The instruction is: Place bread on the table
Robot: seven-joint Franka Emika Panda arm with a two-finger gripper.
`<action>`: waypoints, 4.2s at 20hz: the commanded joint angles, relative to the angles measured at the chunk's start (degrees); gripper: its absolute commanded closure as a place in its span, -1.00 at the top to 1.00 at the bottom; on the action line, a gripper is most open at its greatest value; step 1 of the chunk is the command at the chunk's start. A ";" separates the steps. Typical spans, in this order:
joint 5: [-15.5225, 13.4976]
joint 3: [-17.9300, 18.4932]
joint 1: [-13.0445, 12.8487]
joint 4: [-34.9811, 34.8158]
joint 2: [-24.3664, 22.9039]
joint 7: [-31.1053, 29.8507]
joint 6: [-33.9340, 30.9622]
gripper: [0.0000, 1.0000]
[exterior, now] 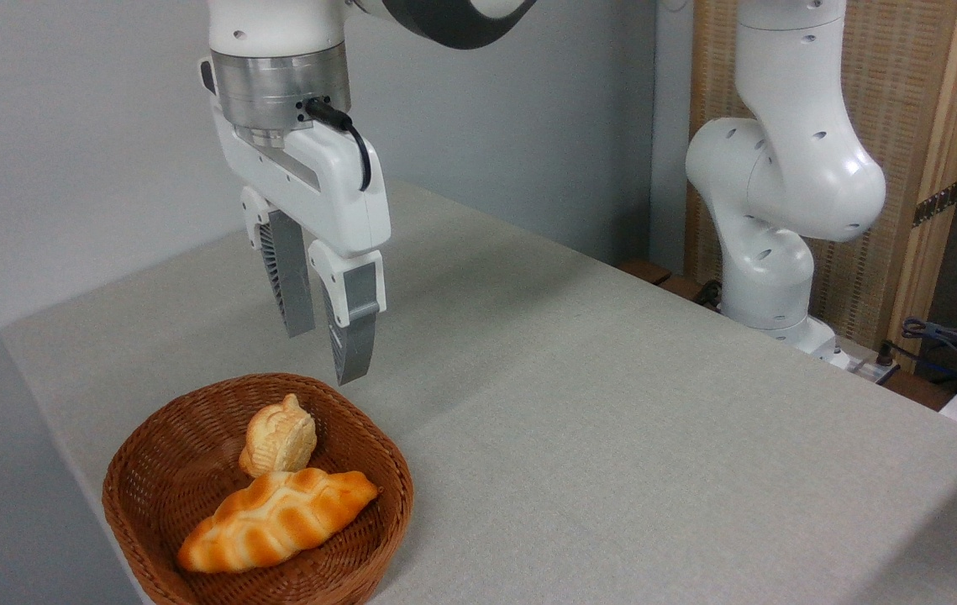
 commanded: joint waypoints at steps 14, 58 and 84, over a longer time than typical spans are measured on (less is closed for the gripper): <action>-1.88 -3.77 -0.33 -3.45 4.20 -22.95 6.58 1.00; -1.35 -6.94 -0.86 -2.84 10.98 -24.10 15.55 -0.22; -5.22 -2.90 -0.24 -3.01 2.54 -8.66 -2.10 -0.21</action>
